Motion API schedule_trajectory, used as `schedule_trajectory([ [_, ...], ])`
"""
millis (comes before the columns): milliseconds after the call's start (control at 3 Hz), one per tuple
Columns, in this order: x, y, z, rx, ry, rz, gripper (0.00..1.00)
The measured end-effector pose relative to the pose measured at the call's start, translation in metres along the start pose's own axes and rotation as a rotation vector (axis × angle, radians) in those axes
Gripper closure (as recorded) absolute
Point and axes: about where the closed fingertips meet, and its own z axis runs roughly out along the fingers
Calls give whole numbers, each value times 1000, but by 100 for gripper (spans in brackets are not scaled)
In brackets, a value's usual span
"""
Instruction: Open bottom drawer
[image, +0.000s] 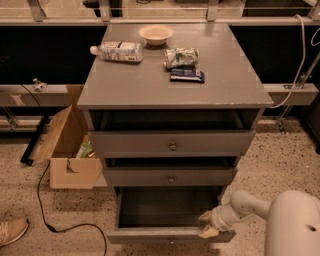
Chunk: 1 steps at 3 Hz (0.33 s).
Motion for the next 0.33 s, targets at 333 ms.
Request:
schedule_trajectory([
  [333, 3, -5, -52, 74, 9, 5, 0],
])
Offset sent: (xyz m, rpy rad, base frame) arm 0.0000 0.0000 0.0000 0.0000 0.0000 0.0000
